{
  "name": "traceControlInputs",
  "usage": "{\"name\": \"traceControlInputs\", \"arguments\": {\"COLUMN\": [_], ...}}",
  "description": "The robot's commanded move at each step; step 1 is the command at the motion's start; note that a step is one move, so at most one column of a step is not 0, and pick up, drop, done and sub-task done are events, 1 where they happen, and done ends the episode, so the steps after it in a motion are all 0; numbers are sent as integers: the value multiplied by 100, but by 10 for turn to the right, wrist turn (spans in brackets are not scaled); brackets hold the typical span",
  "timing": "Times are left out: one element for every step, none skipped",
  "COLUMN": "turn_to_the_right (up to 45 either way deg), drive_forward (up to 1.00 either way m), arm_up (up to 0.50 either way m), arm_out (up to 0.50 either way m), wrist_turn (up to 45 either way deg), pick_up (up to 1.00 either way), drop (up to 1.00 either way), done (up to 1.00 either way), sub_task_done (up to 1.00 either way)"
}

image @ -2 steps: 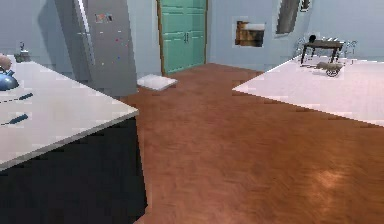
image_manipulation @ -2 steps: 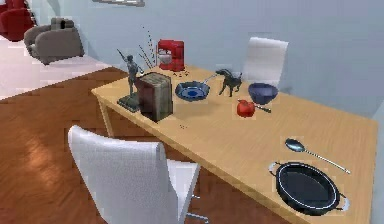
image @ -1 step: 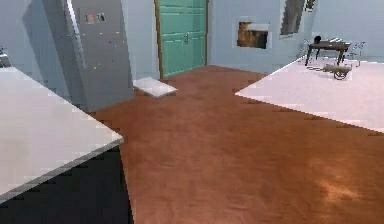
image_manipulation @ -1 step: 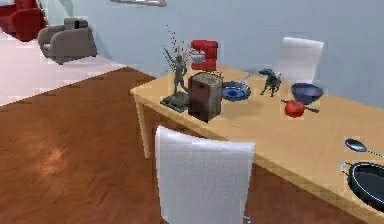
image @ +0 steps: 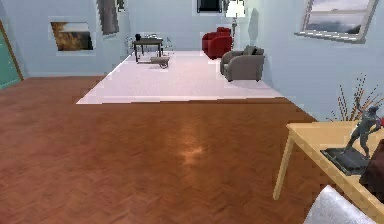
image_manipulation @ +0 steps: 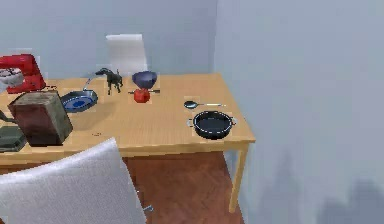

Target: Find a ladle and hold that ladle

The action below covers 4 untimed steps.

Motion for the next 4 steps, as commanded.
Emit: {"name": "traceControlInputs", "arguments": {"turn_to_the_right": [30, 450, 450, 60], "drive_forward": [0, 0, 0, 0], "arm_up": [0, 0, 0, 0], "arm_out": [0, 0, 0, 0], "wrist_turn": [0, 0, 0, 0], "pick_up": [0, 0, 0, 0], "drop": [0, 0, 0, 0], "done": [0, 0, 0, 0], "sub_task_done": [0, 0, 0, 0]}}
